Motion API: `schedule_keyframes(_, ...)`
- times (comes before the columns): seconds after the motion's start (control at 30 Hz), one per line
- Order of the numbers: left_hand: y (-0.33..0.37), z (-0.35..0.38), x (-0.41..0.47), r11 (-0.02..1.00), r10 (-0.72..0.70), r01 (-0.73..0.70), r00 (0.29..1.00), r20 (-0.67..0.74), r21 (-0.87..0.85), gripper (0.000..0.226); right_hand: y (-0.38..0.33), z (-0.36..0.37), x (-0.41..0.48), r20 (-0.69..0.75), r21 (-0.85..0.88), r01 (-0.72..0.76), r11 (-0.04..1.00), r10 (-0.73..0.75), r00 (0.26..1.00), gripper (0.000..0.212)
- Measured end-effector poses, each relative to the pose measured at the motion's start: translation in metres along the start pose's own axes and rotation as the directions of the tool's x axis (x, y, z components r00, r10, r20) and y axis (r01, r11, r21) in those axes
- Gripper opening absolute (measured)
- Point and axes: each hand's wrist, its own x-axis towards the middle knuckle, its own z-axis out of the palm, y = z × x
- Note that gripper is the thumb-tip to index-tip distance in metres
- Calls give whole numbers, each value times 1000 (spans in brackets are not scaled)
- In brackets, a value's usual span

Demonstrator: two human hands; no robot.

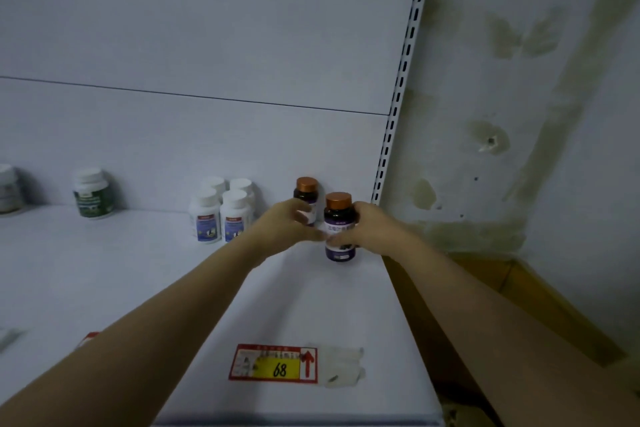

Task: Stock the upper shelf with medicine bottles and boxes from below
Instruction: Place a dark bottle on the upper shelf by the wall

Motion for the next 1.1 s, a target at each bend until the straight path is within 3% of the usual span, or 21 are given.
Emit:
schedule_keyframes(0.13, -24, -5, 5, 895, 20, 34, 993, -114, 445, 58, 9, 10, 12, -41, 44, -69, 997, 70, 997, 54)
schedule_keyframes(0.23, -29, -3, 10, 809, 42, 38, 992, -121, 587, 54, 13, 19, 22, -104, 80, -102, 992, 110, 988, 60)
schedule_keyframes(0.47, -37, 7, 27, 787, 41, 45, 991, -126, 615, 55, 9, 25, 49, -204, 14, -117, 993, 117, 972, 67)
schedule_keyframes(1.1, -45, 5, 44, 811, 46, 10, 996, -81, 584, 52, 15, 40, 82, -354, 74, -99, 992, 119, 928, 55)
